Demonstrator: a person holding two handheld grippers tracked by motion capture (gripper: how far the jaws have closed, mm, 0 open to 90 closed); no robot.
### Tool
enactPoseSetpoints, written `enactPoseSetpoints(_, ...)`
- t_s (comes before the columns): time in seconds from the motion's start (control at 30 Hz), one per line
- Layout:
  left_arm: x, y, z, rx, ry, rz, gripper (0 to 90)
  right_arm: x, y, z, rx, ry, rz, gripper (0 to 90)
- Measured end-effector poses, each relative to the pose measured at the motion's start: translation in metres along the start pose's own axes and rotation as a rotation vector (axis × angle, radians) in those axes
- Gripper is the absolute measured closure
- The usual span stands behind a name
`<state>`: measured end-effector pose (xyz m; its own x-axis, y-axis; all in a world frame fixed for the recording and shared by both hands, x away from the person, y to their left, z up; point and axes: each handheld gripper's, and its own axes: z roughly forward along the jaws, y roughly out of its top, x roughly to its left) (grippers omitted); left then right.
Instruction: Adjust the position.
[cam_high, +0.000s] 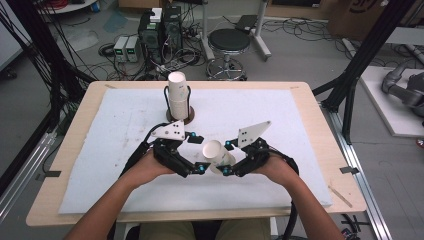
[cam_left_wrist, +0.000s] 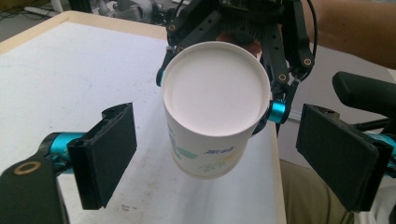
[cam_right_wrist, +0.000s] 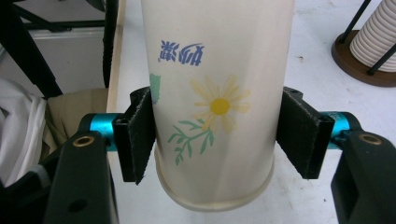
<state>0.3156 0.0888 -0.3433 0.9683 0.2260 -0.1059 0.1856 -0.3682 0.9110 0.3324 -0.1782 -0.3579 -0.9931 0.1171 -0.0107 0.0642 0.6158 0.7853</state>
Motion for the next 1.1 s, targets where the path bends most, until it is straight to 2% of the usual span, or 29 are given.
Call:
enactPoseSetpoints(0.33, 0.002, 0.003, -0.001, 0.032, -0.005, 0.012, 13.1, -0.001, 0.012, -0.001, 0.074, 0.005, -0.044, 34.4)
enactPoseSetpoints(0.53, 0.004, 0.006, 0.001, 0.059, -0.010, 0.013, 13.7, 0.000, 0.020, 0.002, 0.152, 0.004, -0.082, 34.4)
enactPoseSetpoints(0.73, 0.005, 0.008, 0.005, 0.105, -0.022, 0.022, 13.7, 0.002, 0.027, 0.005, 0.211, 0.009, -0.097, 34.5)
enactPoseSetpoints(1.1, 0.005, 0.013, 0.012, 0.156, -0.058, 0.026, 16.9, 0.007, 0.036, 0.011, 0.312, 0.018, -0.133, 34.5)
